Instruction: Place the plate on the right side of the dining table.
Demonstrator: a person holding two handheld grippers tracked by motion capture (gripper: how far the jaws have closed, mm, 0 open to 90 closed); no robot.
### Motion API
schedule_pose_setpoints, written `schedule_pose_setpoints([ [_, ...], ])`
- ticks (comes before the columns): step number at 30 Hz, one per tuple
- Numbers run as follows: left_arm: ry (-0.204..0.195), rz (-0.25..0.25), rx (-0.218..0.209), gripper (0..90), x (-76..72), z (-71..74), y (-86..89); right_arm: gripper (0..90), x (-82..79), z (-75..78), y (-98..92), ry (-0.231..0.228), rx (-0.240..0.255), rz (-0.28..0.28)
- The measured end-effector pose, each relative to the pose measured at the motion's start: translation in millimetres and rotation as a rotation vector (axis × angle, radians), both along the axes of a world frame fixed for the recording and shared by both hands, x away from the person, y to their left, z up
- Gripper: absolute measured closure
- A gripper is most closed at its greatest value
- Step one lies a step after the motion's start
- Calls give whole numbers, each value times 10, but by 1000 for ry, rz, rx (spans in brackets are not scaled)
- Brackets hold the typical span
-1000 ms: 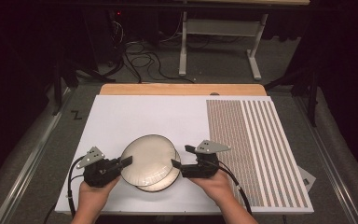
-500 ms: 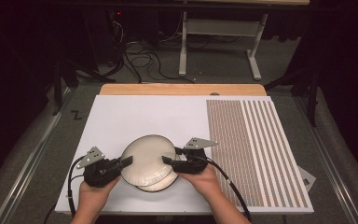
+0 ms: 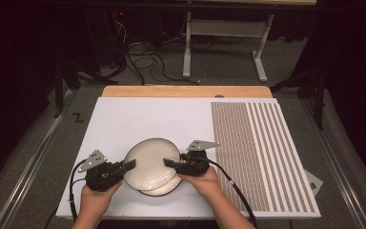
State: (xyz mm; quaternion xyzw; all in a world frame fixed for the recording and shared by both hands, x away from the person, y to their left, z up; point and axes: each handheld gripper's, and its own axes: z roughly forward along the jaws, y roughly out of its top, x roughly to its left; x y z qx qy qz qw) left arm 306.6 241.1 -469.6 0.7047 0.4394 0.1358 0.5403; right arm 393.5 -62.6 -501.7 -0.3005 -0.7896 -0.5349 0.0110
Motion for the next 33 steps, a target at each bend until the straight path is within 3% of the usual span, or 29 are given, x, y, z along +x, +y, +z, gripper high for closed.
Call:
schedule_pose_setpoints([
  [7, 5, 3, -7, 798, 8, -8, 10, 635, 4, -37, 9, 5, -13, 11],
  [14, -4, -8, -2, 799, -5, 0, 16, 701, -3, 15, -50, 7, 19, 19],
  [18, 2, -18, -35, 798, -7, 7, 41, 735, -33, 72, -90, 10, 43, 21],
  [21, -6, -17, -57, 796, -15, 26, 35, 746, -54, 127, -115, -3, 56, 13],
  [33, -24, -19, -81, 774, -27, 72, 29, 794, -142, 289, -182, -59, 69, 9],
])
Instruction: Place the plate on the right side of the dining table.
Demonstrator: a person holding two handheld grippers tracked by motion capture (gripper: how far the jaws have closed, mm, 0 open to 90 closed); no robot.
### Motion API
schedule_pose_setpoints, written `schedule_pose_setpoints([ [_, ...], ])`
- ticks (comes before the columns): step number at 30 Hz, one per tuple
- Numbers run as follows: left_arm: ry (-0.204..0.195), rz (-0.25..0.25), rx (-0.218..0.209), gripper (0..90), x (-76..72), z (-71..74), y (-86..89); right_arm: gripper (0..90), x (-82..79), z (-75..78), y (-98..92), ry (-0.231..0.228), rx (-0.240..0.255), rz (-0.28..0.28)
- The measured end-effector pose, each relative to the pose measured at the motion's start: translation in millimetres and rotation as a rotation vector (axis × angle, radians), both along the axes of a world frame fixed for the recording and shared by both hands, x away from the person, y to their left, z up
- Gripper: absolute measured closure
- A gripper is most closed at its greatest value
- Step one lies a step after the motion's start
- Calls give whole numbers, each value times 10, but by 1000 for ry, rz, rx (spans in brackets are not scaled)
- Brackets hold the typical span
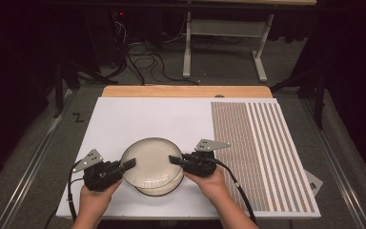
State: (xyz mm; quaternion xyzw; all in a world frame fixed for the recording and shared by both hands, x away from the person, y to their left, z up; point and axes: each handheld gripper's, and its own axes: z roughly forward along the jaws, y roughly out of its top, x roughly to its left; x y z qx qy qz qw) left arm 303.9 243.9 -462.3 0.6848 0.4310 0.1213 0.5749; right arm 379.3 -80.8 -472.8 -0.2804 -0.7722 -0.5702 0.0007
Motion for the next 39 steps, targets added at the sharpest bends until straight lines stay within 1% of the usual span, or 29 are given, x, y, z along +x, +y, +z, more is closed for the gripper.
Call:
schedule_pose_setpoints([
  [4, -6, -6, -8, 765, -5, 15, -7, 808, -36, 74, -30, -15, -1, -4],
  [6, -13, -11, -15, 760, -7, 26, -8, 817, -66, 120, -46, -30, 0, -4],
  [9, -23, -17, -4, 759, -6, 59, -34, 821, -90, 169, -75, -42, 5, -8],
  [11, -27, -22, 17, 760, 6, 82, -70, 822, -93, 193, -107, -50, 4, -13],
  [16, -32, -28, 25, 760, 55, 130, -160, 825, -100, 261, -194, -56, 5, -38],
  [20, -40, -37, 28, 763, 113, 193, -291, 825, -99, 327, -307, -69, 7, -63],
  [26, -49, -65, 34, 771, 218, 261, -514, 822, -83, 398, -552, -77, 10, -105],
  [33, -48, -91, 31, 776, 334, 259, -752, 821, -75, 438, -810, -88, -11, -141],
  [39, -52, -108, 38, 776, 414, 265, -939, 821, -77, 450, -988, -85, -15, -173],
])
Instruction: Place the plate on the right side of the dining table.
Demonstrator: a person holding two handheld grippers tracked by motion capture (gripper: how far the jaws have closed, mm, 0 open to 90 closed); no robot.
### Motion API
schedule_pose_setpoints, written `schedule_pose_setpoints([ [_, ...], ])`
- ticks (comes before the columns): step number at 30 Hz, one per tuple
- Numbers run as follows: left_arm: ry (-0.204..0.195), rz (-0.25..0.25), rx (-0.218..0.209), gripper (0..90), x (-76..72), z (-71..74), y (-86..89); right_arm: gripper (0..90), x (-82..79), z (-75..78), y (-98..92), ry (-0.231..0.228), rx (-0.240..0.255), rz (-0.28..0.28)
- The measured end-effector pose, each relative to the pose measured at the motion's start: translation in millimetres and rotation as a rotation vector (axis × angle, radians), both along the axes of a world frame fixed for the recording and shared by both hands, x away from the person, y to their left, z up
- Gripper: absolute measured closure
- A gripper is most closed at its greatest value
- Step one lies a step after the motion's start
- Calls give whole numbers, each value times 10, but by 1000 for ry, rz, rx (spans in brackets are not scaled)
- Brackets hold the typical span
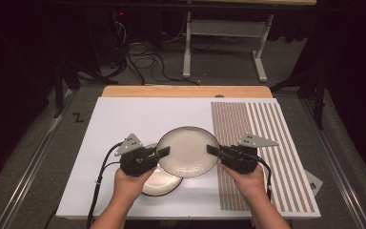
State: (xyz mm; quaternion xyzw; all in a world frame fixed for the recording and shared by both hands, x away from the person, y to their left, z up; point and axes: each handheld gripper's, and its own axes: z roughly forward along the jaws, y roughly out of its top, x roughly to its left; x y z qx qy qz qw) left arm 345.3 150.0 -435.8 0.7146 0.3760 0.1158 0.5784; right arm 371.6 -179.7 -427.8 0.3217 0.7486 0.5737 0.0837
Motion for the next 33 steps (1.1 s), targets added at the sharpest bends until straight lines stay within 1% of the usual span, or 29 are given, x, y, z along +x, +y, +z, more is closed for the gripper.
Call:
schedule_pose_setpoints([
  [1, -2, -3, 1, 776, 12, -2, -31, 822, -2, 4, -37, 5, 1, -7],
  [6, -1, -13, 1, 776, 75, 6, -180, 820, 5, 23, -188, 1, -9, -31],
  [12, 6, -27, -2, 775, 163, -3, -402, 818, 11, 39, -384, 4, -19, -66],
  [17, 23, -50, 5, 776, 253, -26, -607, 818, 19, 23, -581, 9, -27, -93],
  [22, 24, -79, 13, 779, 339, -46, -815, 818, 19, -7, -791, 16, -24, -122],
  [25, 41, -93, 4, 779, 405, -67, -938, 818, 20, -13, -903, 17, -29, -140],
  [28, 59, -105, -6, 780, 475, -100, -1066, 818, 33, -31, -1037, 31, -30, -164],
  [33, 84, -125, 1, 780, 589, -167, -1255, 818, 66, -94, -1223, 53, -32, -193],
])
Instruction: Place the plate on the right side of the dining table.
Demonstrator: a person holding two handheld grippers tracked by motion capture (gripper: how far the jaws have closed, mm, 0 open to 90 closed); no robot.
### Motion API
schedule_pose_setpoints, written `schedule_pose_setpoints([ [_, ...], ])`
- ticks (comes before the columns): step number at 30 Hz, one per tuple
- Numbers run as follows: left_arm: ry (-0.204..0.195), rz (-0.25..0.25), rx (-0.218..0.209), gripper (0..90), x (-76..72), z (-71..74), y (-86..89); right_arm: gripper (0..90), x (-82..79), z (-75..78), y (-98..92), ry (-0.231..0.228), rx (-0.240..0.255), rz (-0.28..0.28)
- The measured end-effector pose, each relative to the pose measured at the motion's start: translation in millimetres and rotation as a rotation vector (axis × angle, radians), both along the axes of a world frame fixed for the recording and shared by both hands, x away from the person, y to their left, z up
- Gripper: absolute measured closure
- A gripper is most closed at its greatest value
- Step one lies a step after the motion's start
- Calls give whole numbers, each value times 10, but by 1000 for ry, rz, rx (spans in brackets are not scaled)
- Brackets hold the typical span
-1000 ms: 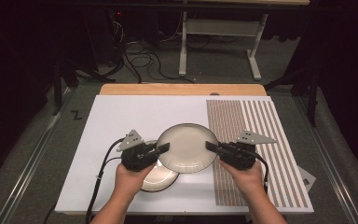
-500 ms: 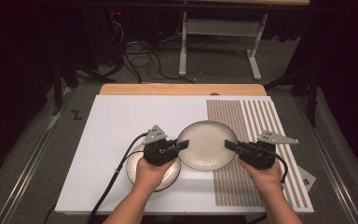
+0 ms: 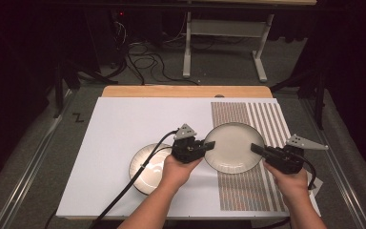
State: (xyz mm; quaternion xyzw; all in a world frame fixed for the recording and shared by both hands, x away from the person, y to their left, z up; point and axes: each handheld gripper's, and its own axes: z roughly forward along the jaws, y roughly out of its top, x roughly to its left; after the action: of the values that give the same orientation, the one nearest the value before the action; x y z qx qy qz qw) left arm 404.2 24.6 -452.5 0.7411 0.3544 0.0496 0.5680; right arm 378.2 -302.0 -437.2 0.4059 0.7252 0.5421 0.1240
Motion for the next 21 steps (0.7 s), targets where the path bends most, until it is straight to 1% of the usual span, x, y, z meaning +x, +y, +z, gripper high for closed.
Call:
schedule_pose_setpoints([
  [5, 23, -13, 7, 780, 104, -51, -165, 818, 37, -64, -155, 20, 2, -23],
  [8, 38, -16, 1, 780, 159, -85, -275, 817, 68, -94, -254, 28, 0, -37],
  [9, 38, -16, 1, 780, 159, -85, -275, 817, 68, -94, -254, 28, 0, -37],
  [10, 47, -18, 1, 780, 195, -108, -347, 817, 87, -115, -329, 39, 2, -48],
  [11, 51, -17, 3, 780, 208, -121, -381, 817, 93, -122, -354, 45, 1, -53],
  [17, 79, -26, -7, 782, 288, -205, -583, 815, 135, -178, -546, 67, 1, -78],
  [21, 97, -31, -15, 782, 347, -243, -709, 816, 148, -206, -662, 79, 10, -100],
])
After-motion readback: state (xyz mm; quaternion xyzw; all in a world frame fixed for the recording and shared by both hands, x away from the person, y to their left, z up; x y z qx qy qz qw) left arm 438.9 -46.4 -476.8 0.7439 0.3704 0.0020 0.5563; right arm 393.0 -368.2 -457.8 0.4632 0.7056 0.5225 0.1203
